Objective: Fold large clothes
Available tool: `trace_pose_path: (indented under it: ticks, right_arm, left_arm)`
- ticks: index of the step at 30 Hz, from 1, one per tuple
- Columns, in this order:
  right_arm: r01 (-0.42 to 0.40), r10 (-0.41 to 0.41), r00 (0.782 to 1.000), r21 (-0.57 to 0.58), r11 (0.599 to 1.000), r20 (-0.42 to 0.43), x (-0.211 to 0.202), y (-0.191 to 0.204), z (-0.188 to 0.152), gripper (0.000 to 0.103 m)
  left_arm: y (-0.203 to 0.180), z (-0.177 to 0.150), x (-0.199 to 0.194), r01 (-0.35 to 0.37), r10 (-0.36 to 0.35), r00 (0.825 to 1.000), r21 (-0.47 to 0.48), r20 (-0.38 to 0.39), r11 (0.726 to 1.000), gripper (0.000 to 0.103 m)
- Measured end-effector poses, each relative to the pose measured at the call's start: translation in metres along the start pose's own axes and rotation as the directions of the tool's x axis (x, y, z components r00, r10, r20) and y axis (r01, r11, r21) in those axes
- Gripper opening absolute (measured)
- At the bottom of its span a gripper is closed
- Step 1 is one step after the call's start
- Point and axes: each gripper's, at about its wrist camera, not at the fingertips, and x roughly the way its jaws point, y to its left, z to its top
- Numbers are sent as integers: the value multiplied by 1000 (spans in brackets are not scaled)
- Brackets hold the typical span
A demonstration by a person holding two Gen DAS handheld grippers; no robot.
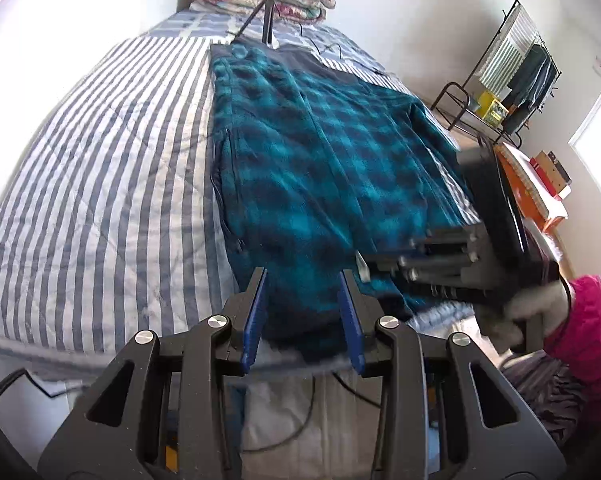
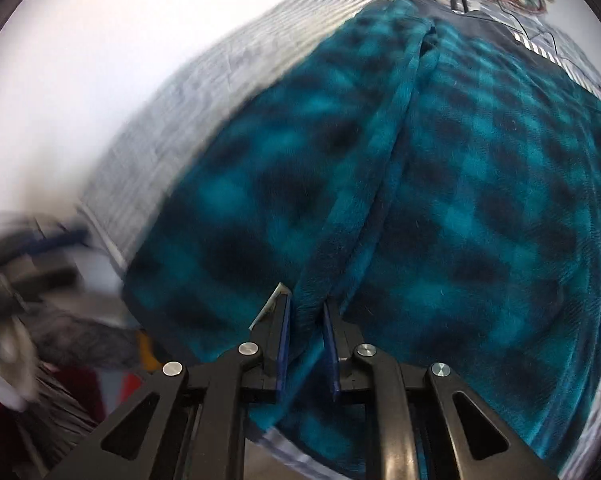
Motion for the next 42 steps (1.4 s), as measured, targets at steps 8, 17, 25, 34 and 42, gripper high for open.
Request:
trace_pose_path:
  ticks: [8, 17, 25, 34, 42]
  right_arm:
    - [-43, 40, 995, 24, 999, 96, -24, -10, -17, 25]
    - [-42, 46, 994, -49, 998, 99, -24, -3, -39, 30]
    - [-15, 13, 954, 5, 1000, 300, -104, -24, -58, 58]
    - [53, -126, 904, 184, 981, 409, -167, -88, -101, 75]
    - [60, -256, 864, 415, 908, 433, -210, -168, -154, 77]
  left_arm:
    - [7, -33, 63, -78, 82, 990, 38, -117, 996, 35]
    - [-9, -26, 35, -97, 104, 992, 91, -71, 991, 35]
    - [-38, 11, -28, -111, 92, 984, 121, 150, 986, 72]
    - [-84, 50, -48, 14, -42, 987, 177, 153, 984, 78]
    - [-128, 74, -29, 123, -147, 984, 218, 99, 968, 78]
